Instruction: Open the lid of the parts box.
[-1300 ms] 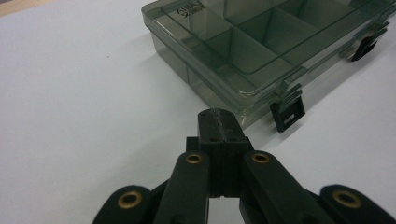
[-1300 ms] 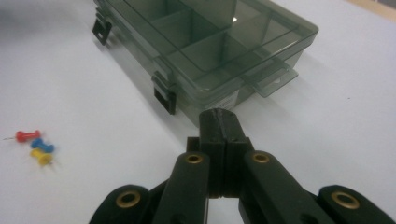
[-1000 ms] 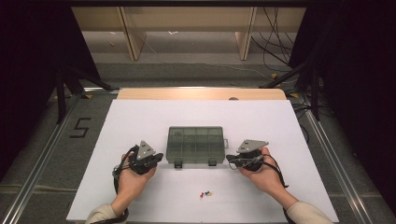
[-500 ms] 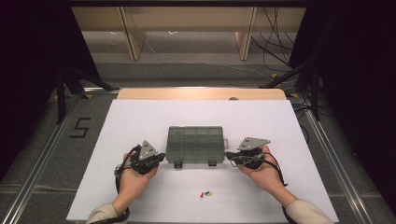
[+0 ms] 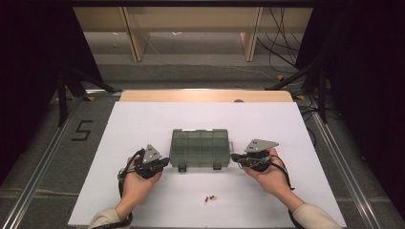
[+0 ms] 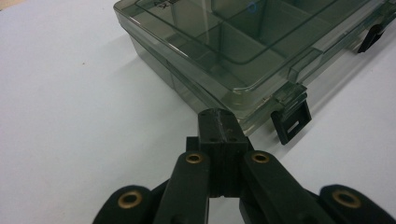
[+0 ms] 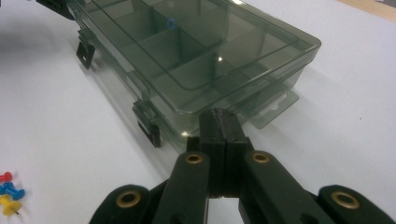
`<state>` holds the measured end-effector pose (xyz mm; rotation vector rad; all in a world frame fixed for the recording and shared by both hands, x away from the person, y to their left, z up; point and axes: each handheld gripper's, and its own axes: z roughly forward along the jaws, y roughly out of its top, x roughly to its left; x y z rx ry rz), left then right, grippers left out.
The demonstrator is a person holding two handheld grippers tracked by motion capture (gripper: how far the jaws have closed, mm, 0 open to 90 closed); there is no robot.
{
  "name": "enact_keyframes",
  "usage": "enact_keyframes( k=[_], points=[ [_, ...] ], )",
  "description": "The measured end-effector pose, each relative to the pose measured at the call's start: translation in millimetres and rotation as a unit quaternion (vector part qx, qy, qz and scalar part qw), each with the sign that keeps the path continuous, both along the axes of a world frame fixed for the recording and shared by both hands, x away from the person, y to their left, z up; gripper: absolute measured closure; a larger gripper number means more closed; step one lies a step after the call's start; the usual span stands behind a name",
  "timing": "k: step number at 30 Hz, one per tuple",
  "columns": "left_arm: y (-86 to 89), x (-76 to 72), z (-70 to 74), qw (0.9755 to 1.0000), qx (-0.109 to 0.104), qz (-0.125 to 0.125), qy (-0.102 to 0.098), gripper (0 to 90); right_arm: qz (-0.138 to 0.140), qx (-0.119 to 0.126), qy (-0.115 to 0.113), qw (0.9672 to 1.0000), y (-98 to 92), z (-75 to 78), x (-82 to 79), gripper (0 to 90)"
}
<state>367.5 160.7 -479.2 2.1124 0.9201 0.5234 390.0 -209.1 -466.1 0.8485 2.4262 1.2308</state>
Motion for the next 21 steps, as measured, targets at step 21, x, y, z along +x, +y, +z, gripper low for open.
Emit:
enact_keyframes(
  k=[21],
  points=[
    [-1.4, 4.7, 13.8, 0.9967, -0.029, 0.032, -0.069, 86.0, -0.027, -0.049, -0.096, 0.9938, 16.7, 9.9, -7.3, 60.7]
  ],
)
